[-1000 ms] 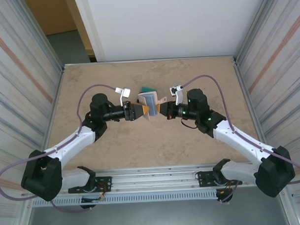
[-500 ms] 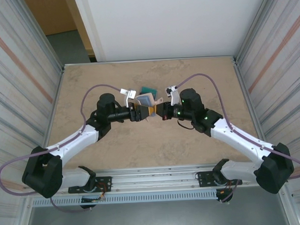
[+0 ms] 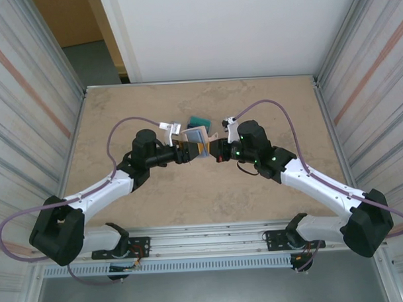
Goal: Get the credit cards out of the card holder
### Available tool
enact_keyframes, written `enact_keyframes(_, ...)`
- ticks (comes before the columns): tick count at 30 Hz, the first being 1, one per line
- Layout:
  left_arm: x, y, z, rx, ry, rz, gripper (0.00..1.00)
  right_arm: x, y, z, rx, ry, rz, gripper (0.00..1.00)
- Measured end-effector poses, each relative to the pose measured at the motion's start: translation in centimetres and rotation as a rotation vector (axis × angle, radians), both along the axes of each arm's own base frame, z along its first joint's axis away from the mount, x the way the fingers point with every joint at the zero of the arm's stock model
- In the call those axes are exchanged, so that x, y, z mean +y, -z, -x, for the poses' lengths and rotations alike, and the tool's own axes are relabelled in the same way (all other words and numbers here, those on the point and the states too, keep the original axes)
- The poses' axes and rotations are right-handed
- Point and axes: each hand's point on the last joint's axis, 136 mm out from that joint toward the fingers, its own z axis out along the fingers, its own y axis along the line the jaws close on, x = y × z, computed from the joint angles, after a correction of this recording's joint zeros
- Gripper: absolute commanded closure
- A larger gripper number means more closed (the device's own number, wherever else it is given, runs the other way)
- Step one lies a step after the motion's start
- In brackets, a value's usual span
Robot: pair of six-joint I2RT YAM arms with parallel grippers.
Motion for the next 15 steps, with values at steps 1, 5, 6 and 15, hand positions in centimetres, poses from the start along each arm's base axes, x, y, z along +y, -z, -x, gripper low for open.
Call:
enact_keyframes(1, 0.02, -0.03, -0.03, -0.001, -0.003, 0.0, 0.34, -0.03, 0.0, -0.04, -0.001, 0.002, 0.001, 1.0)
enact_keyframes(5, 0.04, -0.01, -0.11, -0.005, -0.009, -0.003, 0.17, -0.15, 0.04, -0.18, -0.003, 0.012, 0.005, 1.0)
enact_keyframes(6, 0.03, -0.03, -0.11, -0.004, -0.008, -0.002, 0.12, -0.19, 0.03, -0.22, -0.005, 0.015, 0.006, 1.0)
enact_keyframes(15, 0.01, -0.2, -0.16, 0.003, -0.012, 0.009, 0.35, -0.63, -0.44, -0.61, -0.005, 0.047, 0.026, 1.0)
